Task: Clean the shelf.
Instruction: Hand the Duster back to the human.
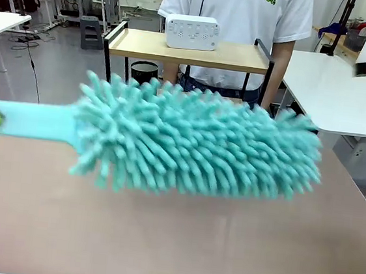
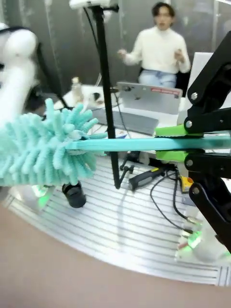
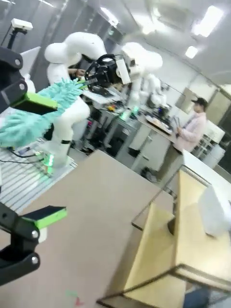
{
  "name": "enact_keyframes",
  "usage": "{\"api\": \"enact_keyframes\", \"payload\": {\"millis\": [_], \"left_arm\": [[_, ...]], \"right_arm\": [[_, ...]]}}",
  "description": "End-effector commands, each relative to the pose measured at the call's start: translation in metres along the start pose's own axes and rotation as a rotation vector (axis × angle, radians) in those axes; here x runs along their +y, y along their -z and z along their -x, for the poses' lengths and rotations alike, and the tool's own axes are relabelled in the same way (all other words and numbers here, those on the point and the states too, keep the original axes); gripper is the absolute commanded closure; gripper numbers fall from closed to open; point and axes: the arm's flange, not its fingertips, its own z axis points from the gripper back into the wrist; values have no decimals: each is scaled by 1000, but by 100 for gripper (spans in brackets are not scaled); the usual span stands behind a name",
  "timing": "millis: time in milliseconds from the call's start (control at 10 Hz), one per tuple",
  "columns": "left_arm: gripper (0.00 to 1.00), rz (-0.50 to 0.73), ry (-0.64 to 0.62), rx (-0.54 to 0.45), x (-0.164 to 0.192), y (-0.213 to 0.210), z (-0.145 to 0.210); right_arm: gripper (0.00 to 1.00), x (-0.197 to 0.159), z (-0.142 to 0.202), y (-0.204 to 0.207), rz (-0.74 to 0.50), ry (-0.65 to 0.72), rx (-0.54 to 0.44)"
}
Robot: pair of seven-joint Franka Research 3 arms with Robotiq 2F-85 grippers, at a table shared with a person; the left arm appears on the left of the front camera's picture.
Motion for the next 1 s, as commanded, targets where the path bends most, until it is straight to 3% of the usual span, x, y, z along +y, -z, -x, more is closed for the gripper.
{"api": "enact_keyframes", "payload": {"millis": [0, 200, 400, 700, 900], "left_arm": [[87, 62, 79, 62, 6, -11, -21], [87, 100, 82, 57, 12, -10, -28], [87, 108, 54, 55, 22, -13, -33], [87, 148, 18, 30, 41, -13, -38], [87, 197, 49, -15, 46, -17, -38]], "right_arm": [[0, -14, -50, 52, -83, -25, 194], [0, -17, -53, 120, -241, -25, 397], [0, -4, -33, 174, -336, -47, 557], [0, 14, -4, 202, -412, -56, 695], [0, 21, 15, 206, -371, -78, 773]]}}
